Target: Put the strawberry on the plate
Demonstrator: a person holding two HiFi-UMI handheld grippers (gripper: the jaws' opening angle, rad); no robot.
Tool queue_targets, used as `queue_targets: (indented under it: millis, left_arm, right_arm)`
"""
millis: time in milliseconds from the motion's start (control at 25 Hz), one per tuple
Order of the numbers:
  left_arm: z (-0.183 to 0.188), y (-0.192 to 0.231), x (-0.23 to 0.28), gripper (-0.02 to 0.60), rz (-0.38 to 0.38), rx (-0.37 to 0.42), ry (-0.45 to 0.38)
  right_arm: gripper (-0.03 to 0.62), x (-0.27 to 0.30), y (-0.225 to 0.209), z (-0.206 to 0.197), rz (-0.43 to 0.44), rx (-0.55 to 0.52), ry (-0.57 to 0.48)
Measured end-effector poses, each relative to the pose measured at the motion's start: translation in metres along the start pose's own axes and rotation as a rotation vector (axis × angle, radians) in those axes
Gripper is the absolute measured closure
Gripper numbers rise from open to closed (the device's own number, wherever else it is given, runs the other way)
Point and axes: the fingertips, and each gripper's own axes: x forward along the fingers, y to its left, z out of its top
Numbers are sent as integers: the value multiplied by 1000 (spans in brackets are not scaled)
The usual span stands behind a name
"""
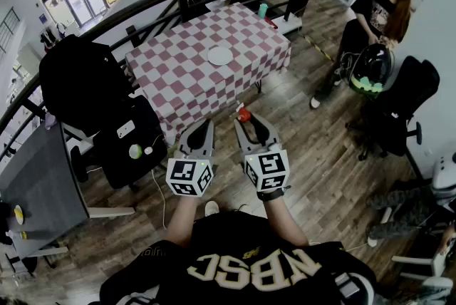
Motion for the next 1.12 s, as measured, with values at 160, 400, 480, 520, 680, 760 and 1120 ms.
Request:
queue_targets:
  millis: [160, 400, 480, 520, 680, 760, 1120]
  left_arm:
    - [3, 21, -9, 572, -28, -19, -3]
    - [6, 57, -17, 572, -21, -29, -19]
    - [6, 66, -18, 572, -27, -39, -27]
    - [5, 70, -17, 572, -31, -46, -28]
    - [-5, 73, -9, 572, -62, -66, -11]
    - [-6, 77, -2, 572, -77, -73, -11]
    - [-6, 129, 75, 572, -17, -61, -15]
  right_arm:
    - [448, 15, 17, -1, -15, 6, 0]
    - [448, 30, 41, -5, -25, 24, 7]
    - [448, 33, 46, -8, -32, 17, 14]
    - [448, 35, 47, -9, -36, 12, 17]
    - [448, 48, 39, -9, -63, -7, 29]
    - [448, 59, 34, -9, -69, -8, 31]
    - [448, 164, -14, -20, -19, 19, 58]
